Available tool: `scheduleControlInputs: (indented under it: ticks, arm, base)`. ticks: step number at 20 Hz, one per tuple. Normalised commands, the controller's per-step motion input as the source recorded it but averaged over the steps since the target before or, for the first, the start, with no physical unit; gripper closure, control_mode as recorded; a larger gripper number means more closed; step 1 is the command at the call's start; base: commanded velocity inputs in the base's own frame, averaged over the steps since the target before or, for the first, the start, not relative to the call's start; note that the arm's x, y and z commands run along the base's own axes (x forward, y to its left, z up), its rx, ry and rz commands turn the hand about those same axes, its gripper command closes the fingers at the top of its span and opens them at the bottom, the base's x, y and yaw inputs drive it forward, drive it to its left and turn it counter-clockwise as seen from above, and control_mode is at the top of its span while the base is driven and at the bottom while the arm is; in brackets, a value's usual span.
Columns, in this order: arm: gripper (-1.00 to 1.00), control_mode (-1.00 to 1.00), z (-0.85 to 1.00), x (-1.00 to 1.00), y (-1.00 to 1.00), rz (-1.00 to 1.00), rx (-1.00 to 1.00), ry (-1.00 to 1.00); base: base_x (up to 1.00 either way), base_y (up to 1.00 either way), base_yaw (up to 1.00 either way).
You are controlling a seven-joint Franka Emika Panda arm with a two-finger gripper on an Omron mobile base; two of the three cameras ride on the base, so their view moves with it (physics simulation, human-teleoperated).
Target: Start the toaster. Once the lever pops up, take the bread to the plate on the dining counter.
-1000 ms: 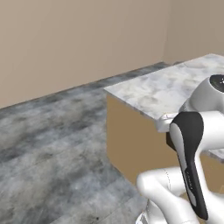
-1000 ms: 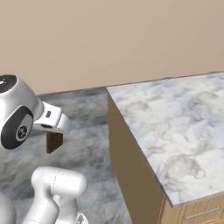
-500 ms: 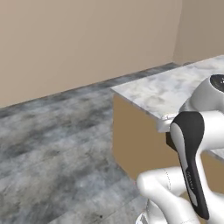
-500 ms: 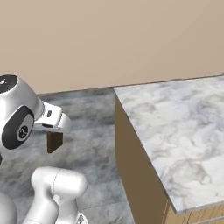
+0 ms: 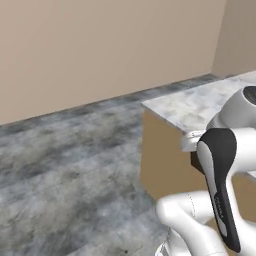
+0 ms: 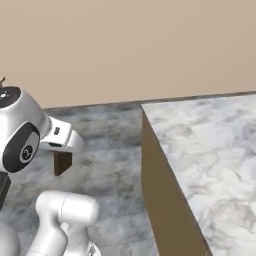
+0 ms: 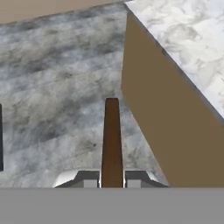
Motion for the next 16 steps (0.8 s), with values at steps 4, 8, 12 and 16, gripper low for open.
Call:
scheduleControlInputs:
  ticks: [4,8,12,16]
  arm:
    - [1.0,1.0,0.0,0.0,0.0,0.0,0.0,0.0]
    - [1.0,1.0,0.0,0.0,0.0,0.0,0.0,0.0]
    - [1.0,1.0,0.0,0.0,0.0,0.0,0.0,0.0]
    - [1.0,1.0,0.0,0.0,0.0,0.0,0.0,0.0]
  base:
    - [0.9,0.89,0.14]
    - [1.0,0.93,0.1]
    - [1.0,0.58,0.07]
    - [1.0,0.26,0.01]
